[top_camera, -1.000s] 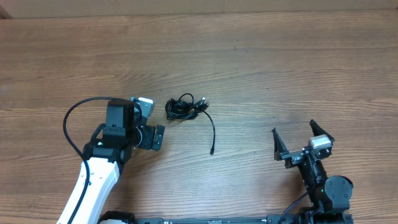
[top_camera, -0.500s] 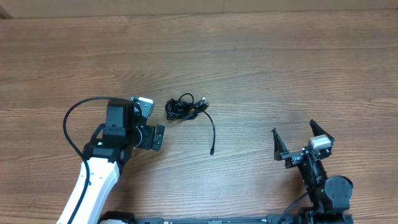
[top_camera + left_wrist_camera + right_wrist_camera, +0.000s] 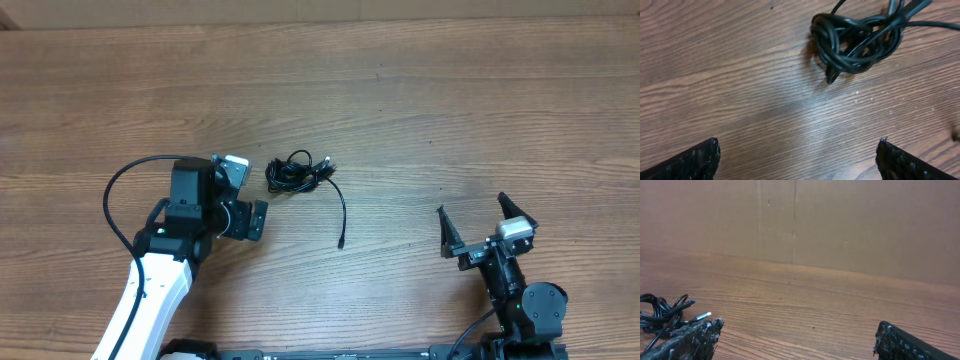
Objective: Untangle cables
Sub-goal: 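Lower the open left gripper over the cable bundle's near edge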
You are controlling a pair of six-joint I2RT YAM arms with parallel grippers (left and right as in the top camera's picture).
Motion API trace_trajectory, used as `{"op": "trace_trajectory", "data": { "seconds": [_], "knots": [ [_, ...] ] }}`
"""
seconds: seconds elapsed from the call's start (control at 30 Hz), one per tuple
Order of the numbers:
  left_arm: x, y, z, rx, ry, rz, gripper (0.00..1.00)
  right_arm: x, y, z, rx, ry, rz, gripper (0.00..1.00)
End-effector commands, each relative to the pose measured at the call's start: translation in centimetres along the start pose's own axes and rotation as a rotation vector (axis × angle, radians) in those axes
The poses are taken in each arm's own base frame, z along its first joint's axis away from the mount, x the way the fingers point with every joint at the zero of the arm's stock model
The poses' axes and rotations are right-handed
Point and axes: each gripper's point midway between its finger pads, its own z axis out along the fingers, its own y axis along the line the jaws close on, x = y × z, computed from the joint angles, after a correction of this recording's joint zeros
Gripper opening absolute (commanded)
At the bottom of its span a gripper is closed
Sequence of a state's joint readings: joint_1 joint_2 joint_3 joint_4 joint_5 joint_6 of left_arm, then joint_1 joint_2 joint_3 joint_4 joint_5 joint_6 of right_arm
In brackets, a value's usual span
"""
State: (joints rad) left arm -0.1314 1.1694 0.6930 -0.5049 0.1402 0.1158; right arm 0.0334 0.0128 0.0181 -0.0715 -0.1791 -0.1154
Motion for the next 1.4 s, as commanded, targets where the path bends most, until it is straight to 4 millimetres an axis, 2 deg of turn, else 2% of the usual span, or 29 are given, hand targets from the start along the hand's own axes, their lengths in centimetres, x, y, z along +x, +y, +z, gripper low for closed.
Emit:
{"op": "trace_trajectory", "data": {
  "seconds": [0.0, 0.23, 0.77, 0.9, 1.07, 1.37],
  "knots": [
    [-1.6, -0.7, -0.4, 0.037, -0.039, 0.03, 1.0, 0.2, -0.1, 0.0, 0.008, -0.001, 0.005, 1.0],
    [-1.9, -0.7, -0.4, 0.035, -0.055, 0.032, 1.0, 0.2, -0.2, 0.0, 0.008, -0.001, 0.005, 1.0],
    [-5.4, -0.4, -0.8, 0.019, -0.197, 0.054, 1.0, 0.2, -0.2, 0.0, 0.008, -0.001, 0.005, 1.0],
    [-6.0, -1.0, -1.0, 0.055, -0.223, 0.059, 0.99, 0.2, -0.1, 0.0, 0.008, -0.001, 0.006, 1.0],
    [-6.9, -3.8, -1.6, 0.217, -0.273, 0.086, 1.0, 0.2, -0.2, 0.0, 0.008, -0.001, 0.006, 1.0],
    [-6.8, -3.9, -1.4, 0.235, -0.259, 0.026, 1.0, 0.2, -0.2, 0.0, 0.008, -0.001, 0.005, 1.0]
  ]
}}
